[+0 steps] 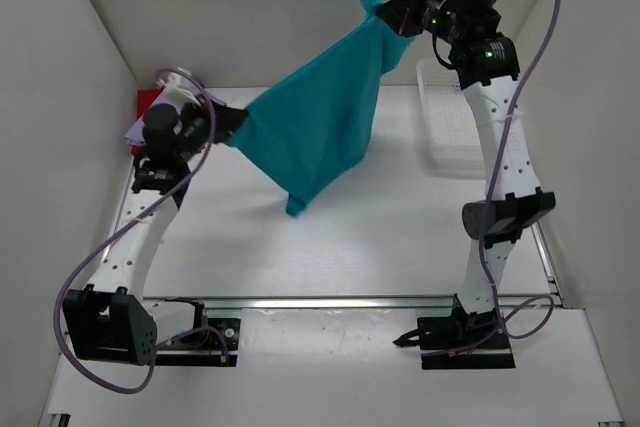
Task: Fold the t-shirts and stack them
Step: Flatten out the tshirt
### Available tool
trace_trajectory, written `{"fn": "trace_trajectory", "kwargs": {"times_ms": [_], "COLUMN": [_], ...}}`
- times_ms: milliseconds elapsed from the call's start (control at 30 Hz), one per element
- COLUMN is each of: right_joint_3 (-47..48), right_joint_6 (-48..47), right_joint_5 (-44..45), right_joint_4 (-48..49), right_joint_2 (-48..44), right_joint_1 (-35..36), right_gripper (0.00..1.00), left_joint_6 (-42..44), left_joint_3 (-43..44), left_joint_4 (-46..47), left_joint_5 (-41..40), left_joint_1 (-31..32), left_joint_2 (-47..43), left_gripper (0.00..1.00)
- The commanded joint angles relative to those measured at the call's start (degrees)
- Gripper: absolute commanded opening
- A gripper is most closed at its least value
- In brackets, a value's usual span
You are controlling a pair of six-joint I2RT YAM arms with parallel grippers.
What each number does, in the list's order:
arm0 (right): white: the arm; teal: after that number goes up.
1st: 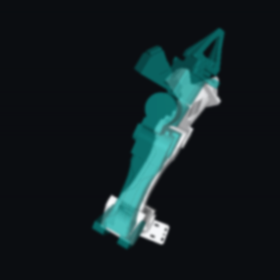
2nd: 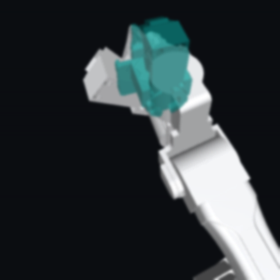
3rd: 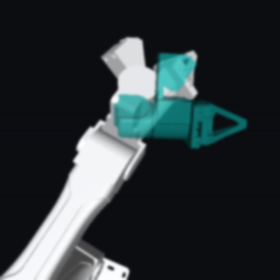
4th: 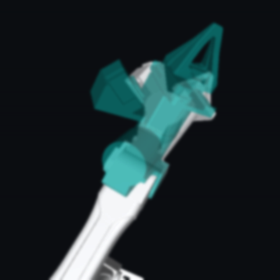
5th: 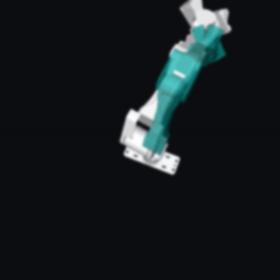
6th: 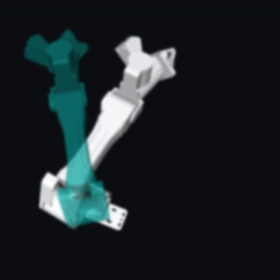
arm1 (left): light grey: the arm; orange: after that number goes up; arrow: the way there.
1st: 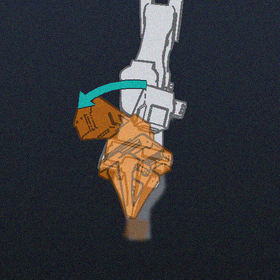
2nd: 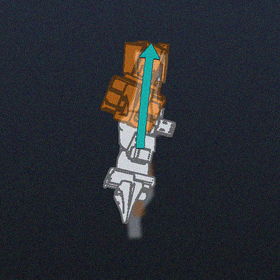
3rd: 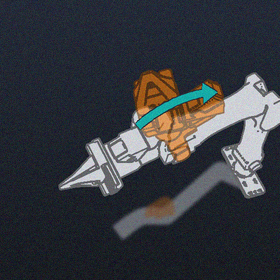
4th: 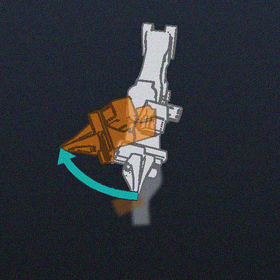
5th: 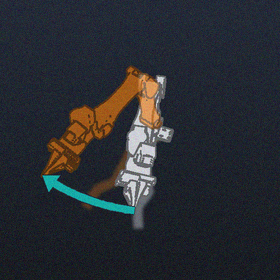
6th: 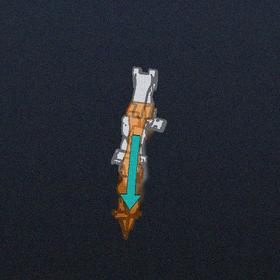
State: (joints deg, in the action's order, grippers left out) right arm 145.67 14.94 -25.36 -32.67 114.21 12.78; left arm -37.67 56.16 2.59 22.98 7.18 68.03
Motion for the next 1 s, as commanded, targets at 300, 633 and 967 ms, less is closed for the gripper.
{"fn": "trace_trajectory", "kwargs": {"times_ms": [300,633,967], "right_joint_3": [-78.8,-129.5,-111.6], "right_joint_6": [9.7,22.1,8.5], "right_joint_5": [-3.7,7.1,21.1], "right_joint_4": [30.2,32.9,22.5], "right_joint_2": [-43.0,-70.1,-54.0], "right_joint_1": [-0.7,3.3,12.5], "right_gripper": [0.00,0.35,0.01], "left_joint_6": [11.2,5.3,2.1], "left_joint_3": [-2.1,-38.3,-40.7], "left_joint_4": [-13.8,-20.8,-13.9], "left_joint_5": [-13.8,-19.6,-12.2], "left_joint_1": [-0.6,5.3,0.0], "left_joint_2": [-12.1,-36.4,-29.7], "left_gripper": [0.00,0.44,0.98]}}
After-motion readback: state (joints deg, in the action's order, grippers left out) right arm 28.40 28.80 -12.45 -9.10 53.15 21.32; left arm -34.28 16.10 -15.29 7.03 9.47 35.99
